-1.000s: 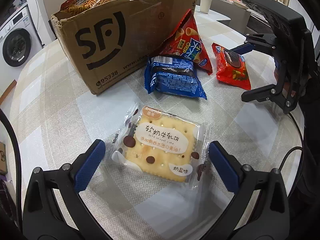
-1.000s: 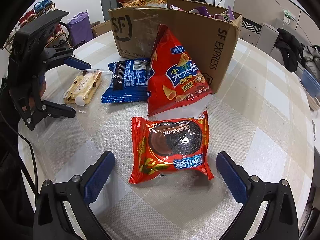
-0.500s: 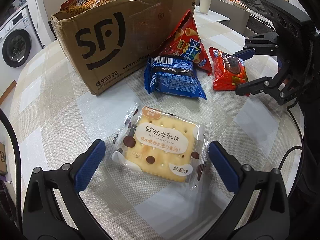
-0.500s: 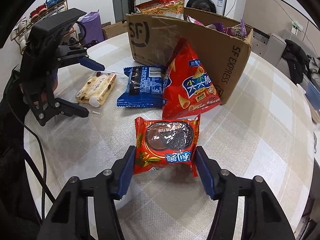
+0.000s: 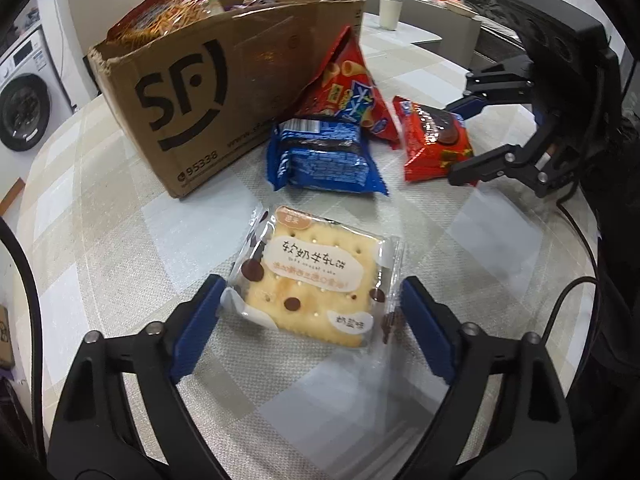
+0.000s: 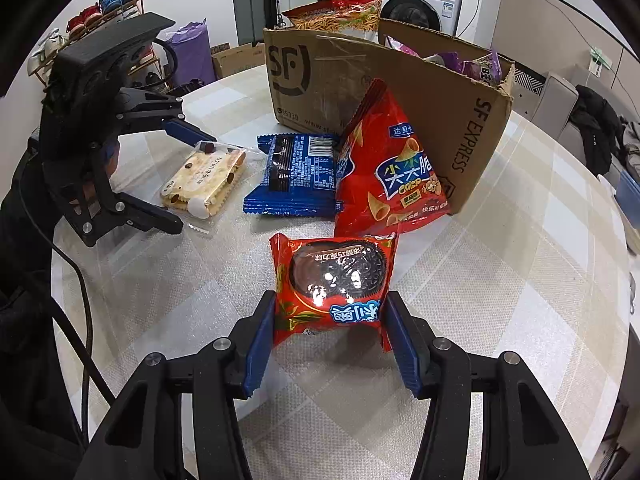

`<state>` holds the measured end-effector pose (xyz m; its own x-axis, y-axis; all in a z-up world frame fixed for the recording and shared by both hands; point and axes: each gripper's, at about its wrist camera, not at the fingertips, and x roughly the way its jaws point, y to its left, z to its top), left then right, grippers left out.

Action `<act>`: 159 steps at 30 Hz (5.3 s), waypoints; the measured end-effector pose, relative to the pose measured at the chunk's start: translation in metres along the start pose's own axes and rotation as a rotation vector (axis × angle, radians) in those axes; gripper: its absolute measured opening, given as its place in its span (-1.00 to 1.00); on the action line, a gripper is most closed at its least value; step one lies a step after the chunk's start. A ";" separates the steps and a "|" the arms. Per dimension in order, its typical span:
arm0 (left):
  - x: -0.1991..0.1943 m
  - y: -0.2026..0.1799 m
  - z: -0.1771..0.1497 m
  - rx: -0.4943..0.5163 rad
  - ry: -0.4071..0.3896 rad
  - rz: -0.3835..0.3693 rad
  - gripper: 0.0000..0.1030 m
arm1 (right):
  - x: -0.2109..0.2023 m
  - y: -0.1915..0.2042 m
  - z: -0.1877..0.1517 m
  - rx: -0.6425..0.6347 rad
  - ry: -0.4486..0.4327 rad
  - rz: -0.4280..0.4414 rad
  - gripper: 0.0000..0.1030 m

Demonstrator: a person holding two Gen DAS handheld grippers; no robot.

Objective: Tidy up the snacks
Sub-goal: 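Grasp the red cookie packet with the right gripper, then grasp the clear cracker packet with the left gripper while the right holds the cookie packet, then lift both held packets and carry them over the open box, then open the left gripper over the box while the right releases the cookie packet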

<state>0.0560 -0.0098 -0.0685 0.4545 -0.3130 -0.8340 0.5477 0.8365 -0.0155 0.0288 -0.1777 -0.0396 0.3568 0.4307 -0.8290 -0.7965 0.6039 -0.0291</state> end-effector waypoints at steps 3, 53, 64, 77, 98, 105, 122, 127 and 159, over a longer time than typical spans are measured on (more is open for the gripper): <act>-0.002 -0.005 0.001 0.018 -0.012 0.000 0.42 | 0.001 -0.001 0.000 0.000 0.002 0.000 0.09; -0.022 -0.020 0.007 0.048 -0.119 -0.037 0.13 | -0.018 0.002 0.013 0.003 -0.126 0.031 0.02; -0.051 -0.014 0.016 0.012 -0.211 -0.062 0.13 | -0.059 -0.009 0.016 0.047 -0.278 0.000 0.02; -0.103 0.010 0.014 -0.107 -0.410 -0.017 0.14 | -0.090 -0.017 0.019 0.119 -0.454 -0.089 0.02; -0.171 0.051 0.017 -0.359 -0.568 0.181 0.14 | -0.088 -0.030 0.042 0.326 -0.539 -0.165 0.02; -0.172 0.065 0.029 -0.421 -0.571 0.225 0.14 | -0.089 -0.030 0.046 0.335 -0.556 -0.180 0.02; -0.132 0.084 0.082 -0.407 -0.532 0.283 0.14 | -0.076 -0.035 0.078 0.293 -0.544 -0.193 0.02; -0.118 0.094 0.105 -0.400 -0.520 0.300 0.14 | -0.066 -0.038 0.088 0.294 -0.522 -0.193 0.02; -0.024 0.106 0.171 -0.351 -0.439 0.317 0.17 | -0.006 -0.056 0.132 0.276 -0.378 -0.282 0.02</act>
<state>0.2230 0.0092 0.0437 0.8424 -0.1189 -0.5256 0.1109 0.9927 -0.0469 0.1362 -0.1255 0.0410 0.7293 0.4066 -0.5502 -0.5050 0.8626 -0.0318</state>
